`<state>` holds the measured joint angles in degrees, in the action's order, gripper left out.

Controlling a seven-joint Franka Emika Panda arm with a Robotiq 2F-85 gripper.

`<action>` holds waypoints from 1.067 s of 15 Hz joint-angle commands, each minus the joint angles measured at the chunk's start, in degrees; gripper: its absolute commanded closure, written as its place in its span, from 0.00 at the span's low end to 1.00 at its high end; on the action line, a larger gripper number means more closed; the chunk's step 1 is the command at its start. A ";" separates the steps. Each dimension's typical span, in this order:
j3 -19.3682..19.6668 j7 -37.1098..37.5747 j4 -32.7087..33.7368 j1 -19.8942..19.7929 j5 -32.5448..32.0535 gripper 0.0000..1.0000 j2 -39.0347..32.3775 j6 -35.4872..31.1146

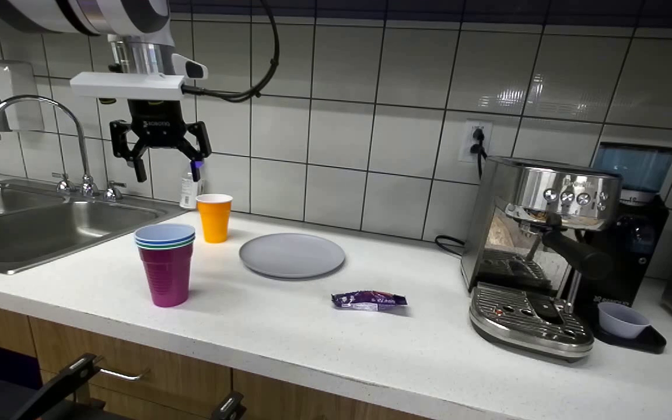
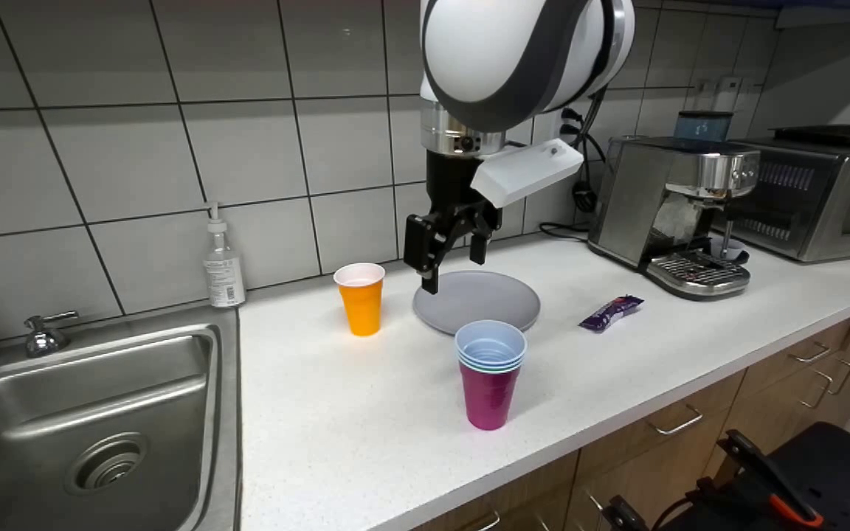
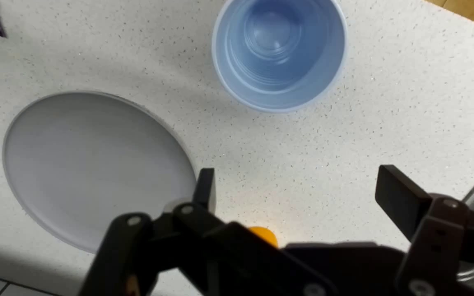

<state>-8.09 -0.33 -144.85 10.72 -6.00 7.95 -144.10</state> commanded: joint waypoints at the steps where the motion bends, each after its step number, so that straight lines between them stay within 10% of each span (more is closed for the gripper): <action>1: -0.31 -0.55 3.37 -1.01 -0.56 0.00 -3.25 -0.71; 16: 1.08 4.60 11.94 -1.68 -1.99 0.00 -13.48 -3.78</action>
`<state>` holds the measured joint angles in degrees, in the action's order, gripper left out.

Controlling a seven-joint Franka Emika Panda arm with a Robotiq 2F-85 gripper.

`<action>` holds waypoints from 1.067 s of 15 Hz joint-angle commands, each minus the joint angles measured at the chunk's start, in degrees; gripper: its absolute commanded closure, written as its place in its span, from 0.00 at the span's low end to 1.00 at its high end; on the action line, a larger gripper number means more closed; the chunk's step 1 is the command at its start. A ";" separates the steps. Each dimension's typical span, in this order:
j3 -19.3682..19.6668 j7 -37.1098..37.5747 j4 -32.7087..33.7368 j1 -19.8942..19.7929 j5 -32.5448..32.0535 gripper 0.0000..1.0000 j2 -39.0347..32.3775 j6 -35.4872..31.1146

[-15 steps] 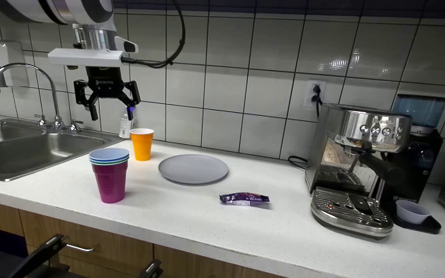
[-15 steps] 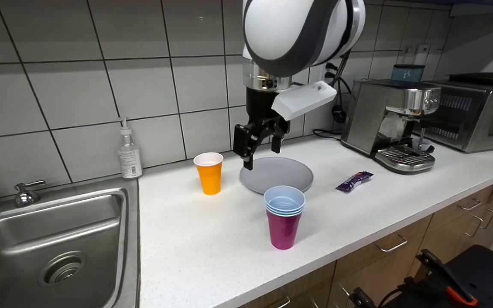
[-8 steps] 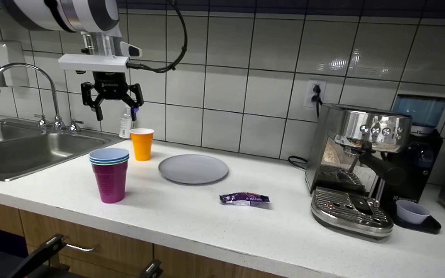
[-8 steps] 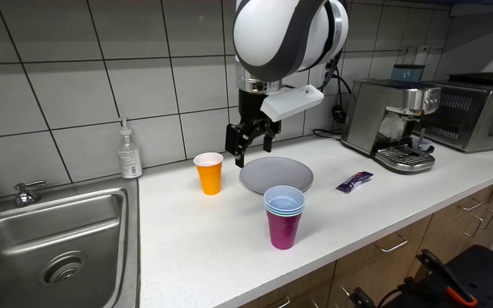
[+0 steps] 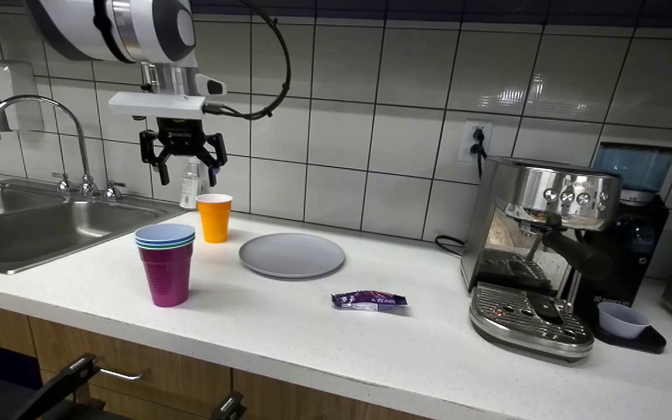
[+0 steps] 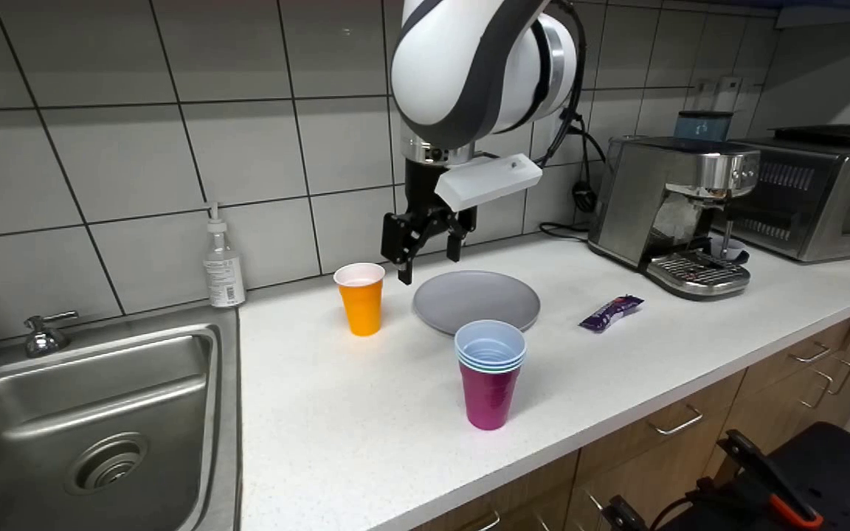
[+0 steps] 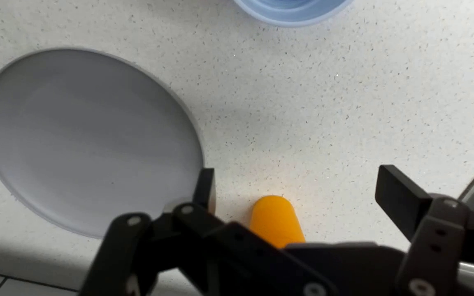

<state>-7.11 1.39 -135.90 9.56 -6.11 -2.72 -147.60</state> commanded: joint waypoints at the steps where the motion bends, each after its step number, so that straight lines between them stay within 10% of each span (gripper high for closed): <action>1: 0.30 3.40 3.56 -0.45 -2.05 0.00 -3.39 -0.34; 16: 3.27 12.66 13.63 1.32 -4.36 0.00 -11.33 0.04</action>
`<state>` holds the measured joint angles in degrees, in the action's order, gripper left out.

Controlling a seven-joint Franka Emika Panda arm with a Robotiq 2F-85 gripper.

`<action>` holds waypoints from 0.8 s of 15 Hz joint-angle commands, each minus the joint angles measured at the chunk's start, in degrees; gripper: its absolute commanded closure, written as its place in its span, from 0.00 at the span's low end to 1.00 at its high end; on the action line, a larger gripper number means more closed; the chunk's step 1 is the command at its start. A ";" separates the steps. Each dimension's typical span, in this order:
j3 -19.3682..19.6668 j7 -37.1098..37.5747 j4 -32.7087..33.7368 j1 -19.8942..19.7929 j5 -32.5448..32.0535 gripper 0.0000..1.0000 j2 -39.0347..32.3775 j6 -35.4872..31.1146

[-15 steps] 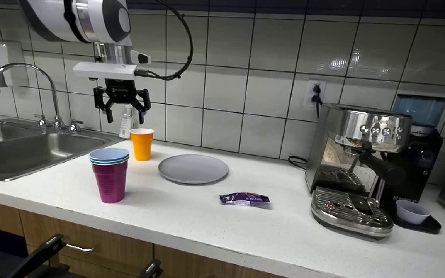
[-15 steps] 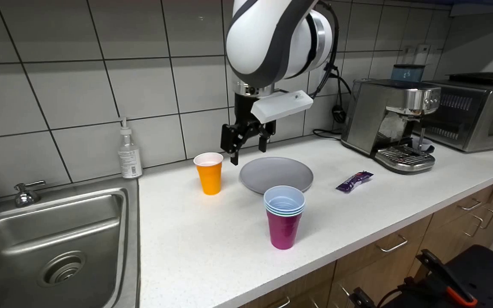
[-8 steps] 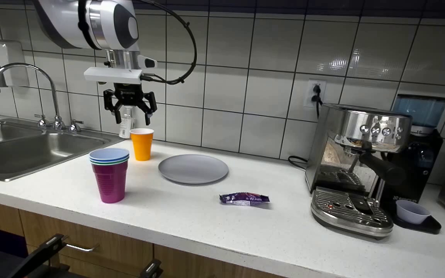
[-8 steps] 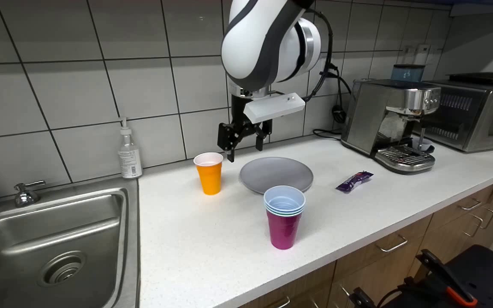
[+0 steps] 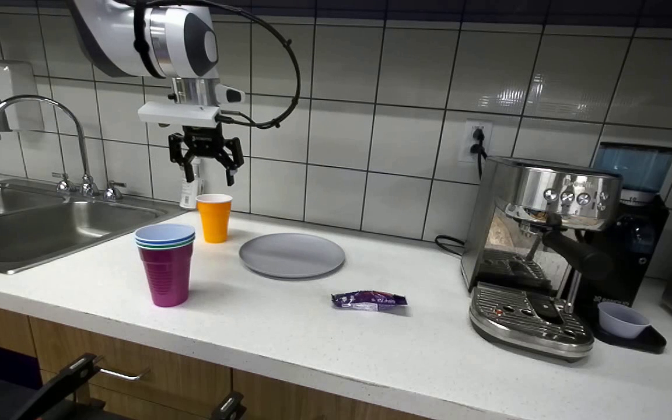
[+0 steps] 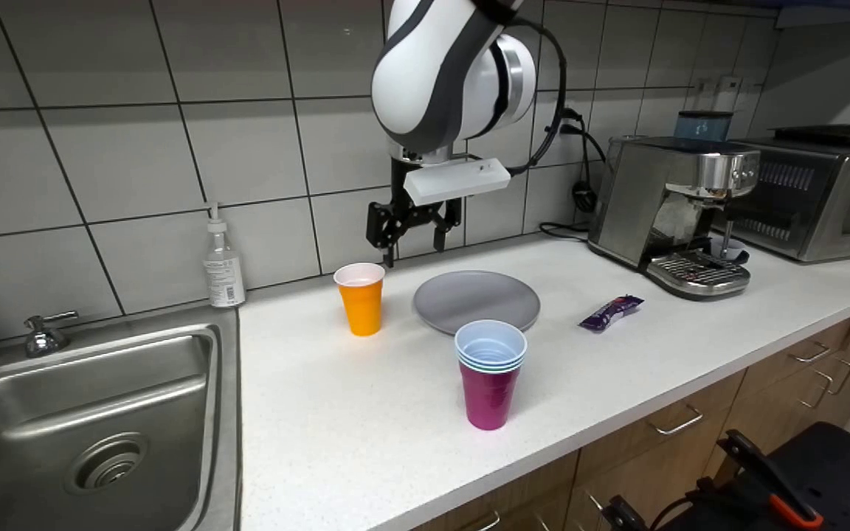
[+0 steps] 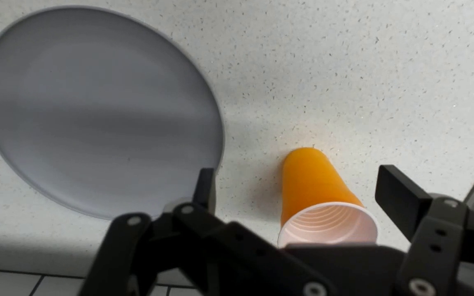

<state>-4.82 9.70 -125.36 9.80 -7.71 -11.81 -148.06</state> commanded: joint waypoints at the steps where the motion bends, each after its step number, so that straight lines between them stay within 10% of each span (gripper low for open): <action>1: 1.23 5.49 3.78 1.39 -3.33 0.00 -2.81 0.79; 12: 3.76 13.83 10.53 4.61 -3.77 0.00 -9.90 1.25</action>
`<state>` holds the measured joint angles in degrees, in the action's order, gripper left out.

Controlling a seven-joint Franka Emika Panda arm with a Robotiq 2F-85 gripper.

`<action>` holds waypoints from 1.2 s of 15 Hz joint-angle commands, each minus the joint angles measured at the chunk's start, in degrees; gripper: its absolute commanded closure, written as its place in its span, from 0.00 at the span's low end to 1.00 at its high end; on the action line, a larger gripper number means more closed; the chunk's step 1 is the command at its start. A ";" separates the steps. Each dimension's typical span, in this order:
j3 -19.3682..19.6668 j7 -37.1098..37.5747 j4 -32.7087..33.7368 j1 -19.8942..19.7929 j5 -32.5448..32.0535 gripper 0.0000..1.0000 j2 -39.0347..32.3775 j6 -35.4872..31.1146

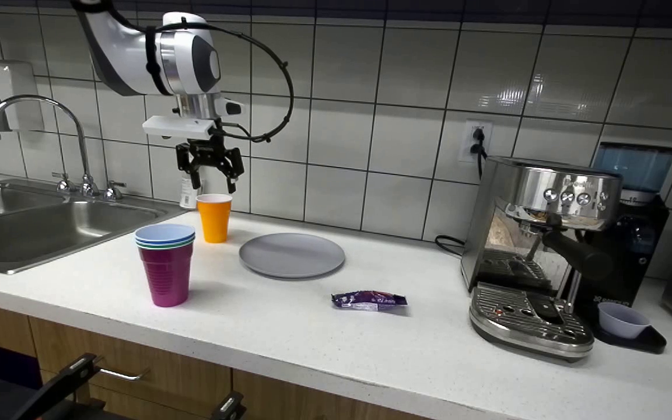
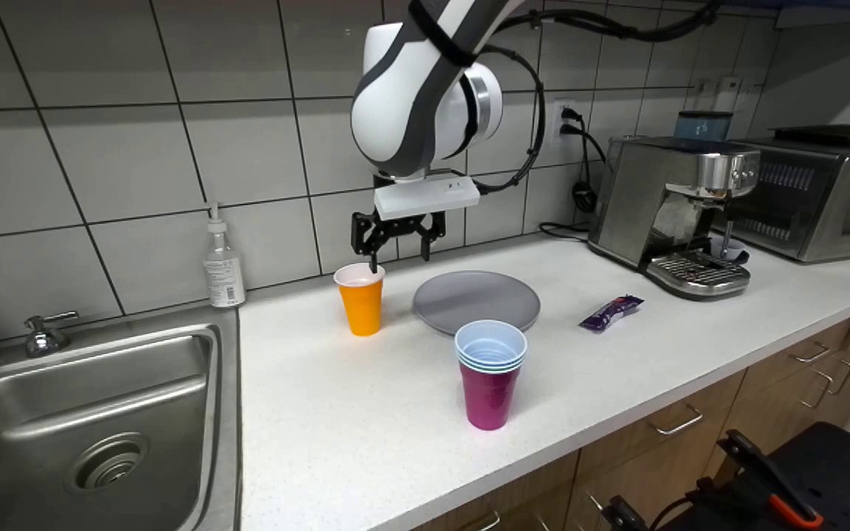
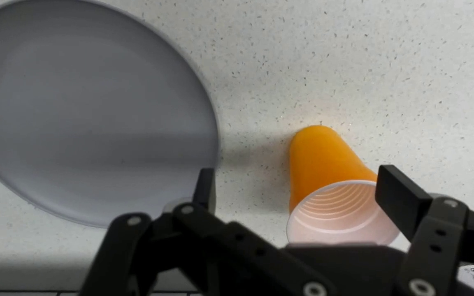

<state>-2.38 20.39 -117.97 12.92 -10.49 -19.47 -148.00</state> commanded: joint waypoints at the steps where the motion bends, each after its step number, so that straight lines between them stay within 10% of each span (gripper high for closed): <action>1: 1.57 3.58 3.56 1.75 -0.91 0.00 -2.76 1.16; 18: 2.99 7.70 9.37 3.21 1.44 0.00 -8.62 -0.19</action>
<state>-0.21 27.03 -111.05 15.17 -10.02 -26.68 -148.23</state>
